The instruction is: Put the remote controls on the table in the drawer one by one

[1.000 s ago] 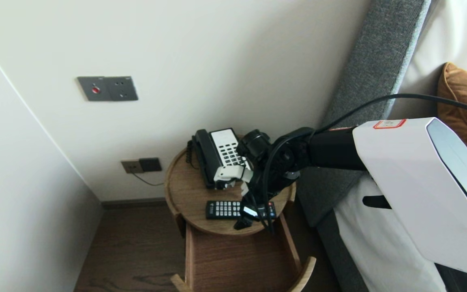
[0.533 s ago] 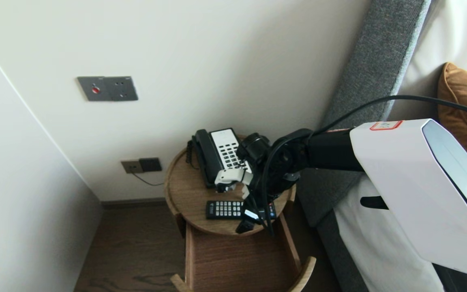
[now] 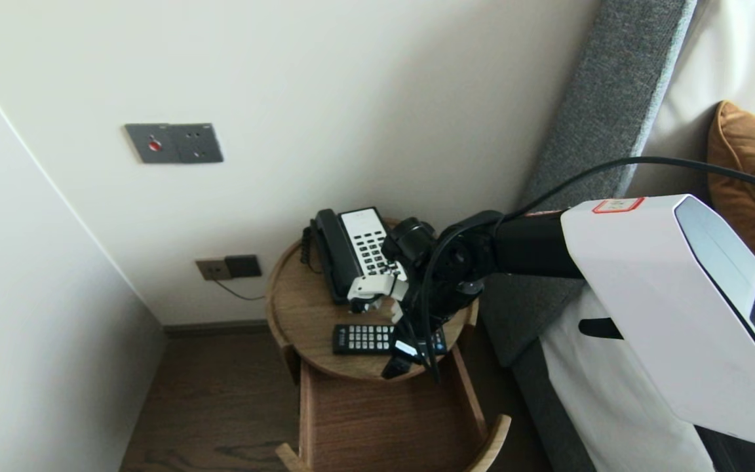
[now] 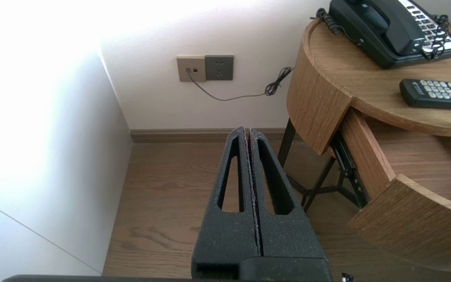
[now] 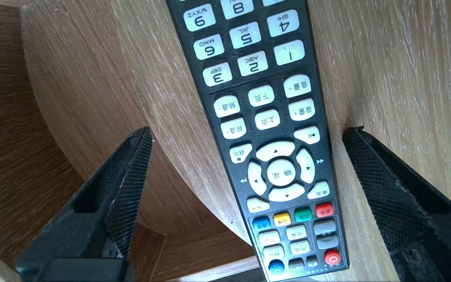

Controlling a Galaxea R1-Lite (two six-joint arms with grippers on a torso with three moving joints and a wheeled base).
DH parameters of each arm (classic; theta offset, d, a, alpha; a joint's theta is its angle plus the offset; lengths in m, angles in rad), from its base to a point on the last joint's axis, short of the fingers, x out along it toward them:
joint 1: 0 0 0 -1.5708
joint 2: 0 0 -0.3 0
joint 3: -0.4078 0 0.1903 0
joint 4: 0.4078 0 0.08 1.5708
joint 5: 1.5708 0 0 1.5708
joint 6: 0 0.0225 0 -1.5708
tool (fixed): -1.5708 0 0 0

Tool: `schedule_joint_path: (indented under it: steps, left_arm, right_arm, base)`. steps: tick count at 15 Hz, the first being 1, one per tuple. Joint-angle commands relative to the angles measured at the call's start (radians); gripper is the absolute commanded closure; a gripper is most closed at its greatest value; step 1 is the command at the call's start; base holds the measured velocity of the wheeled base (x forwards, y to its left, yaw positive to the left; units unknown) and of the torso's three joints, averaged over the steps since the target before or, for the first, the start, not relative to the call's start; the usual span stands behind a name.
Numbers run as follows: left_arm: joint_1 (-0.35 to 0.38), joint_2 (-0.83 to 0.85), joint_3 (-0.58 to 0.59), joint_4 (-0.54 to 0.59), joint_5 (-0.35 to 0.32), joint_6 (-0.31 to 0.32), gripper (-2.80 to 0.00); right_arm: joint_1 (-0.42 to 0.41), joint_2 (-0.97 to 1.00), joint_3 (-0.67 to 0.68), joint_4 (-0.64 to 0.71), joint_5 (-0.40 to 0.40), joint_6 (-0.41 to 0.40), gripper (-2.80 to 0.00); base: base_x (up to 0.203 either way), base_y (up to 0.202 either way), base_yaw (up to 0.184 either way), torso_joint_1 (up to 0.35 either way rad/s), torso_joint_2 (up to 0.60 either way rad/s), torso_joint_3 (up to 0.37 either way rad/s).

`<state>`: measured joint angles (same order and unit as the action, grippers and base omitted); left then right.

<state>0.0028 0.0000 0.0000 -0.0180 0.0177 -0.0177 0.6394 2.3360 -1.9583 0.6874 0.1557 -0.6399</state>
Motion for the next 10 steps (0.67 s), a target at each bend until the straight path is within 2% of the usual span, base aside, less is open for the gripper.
schedule_joint_path:
  steps: [1, 6, 10]
  left_arm:
    - [0.0, -0.005, 0.002, 0.0, 0.001, -0.001, 0.0]
    - [0.0, -0.005, 0.002, -0.002, 0.001, -0.001, 0.0]
    - [0.0, -0.005, 0.002, -0.002, 0.001, -0.001, 0.0]
  right_arm:
    - [0.0, 0.002, -0.001, 0.003, 0.001, -0.003, -2.8]
    - [-0.002, 0.0, -0.001, 0.001, -0.002, 0.002, -2.8]
    - [-0.001, -0.004, -0.001, -0.006, -0.037, 0.002, -2.8]
  base:
    - [0.0, 0.0, 0.0, 0.0, 0.0, 0.0]
    - [0.0, 0.0, 0.0, 0.0, 0.0, 0.0]
    - [0.0, 0.0, 0.0, 0.0, 0.0, 0.0]
